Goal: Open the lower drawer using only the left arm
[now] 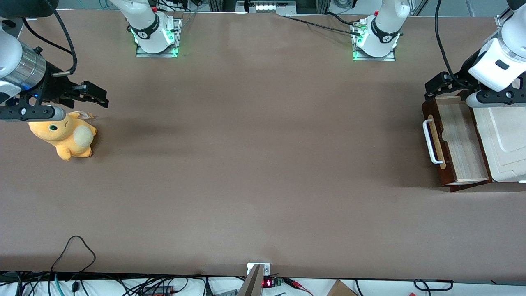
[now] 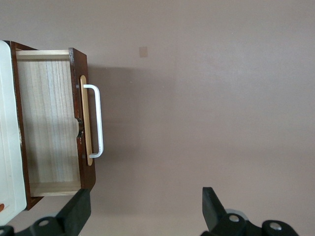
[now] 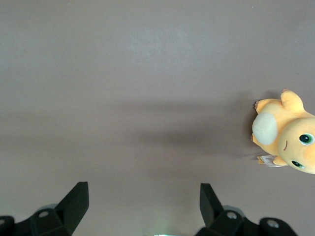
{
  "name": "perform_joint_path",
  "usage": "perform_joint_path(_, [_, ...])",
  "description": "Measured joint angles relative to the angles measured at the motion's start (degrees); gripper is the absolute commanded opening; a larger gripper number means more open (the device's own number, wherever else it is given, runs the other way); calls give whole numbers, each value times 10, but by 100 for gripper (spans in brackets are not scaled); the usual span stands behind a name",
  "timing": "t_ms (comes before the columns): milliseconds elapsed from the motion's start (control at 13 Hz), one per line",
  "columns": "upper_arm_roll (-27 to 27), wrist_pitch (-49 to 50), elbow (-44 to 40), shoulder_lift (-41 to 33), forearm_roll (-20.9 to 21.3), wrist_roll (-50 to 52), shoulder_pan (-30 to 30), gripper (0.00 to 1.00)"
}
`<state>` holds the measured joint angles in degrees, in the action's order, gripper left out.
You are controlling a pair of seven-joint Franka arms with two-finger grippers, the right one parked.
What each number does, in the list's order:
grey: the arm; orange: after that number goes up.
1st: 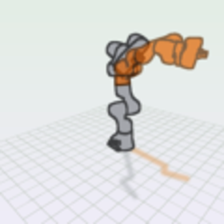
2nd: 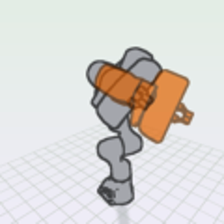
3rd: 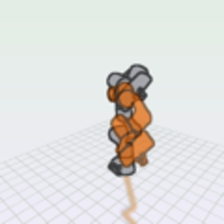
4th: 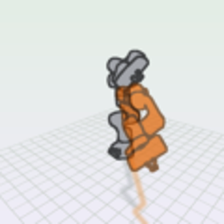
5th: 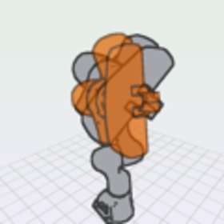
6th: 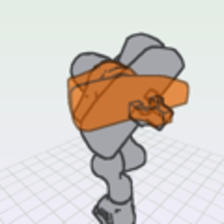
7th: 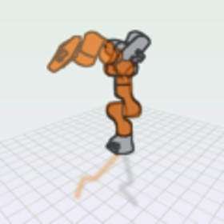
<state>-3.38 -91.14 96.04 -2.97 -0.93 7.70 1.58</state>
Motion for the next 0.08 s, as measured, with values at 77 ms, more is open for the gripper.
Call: perform_joint_path(77, [0, 0, 0, 0, 0, -1, 0, 100])
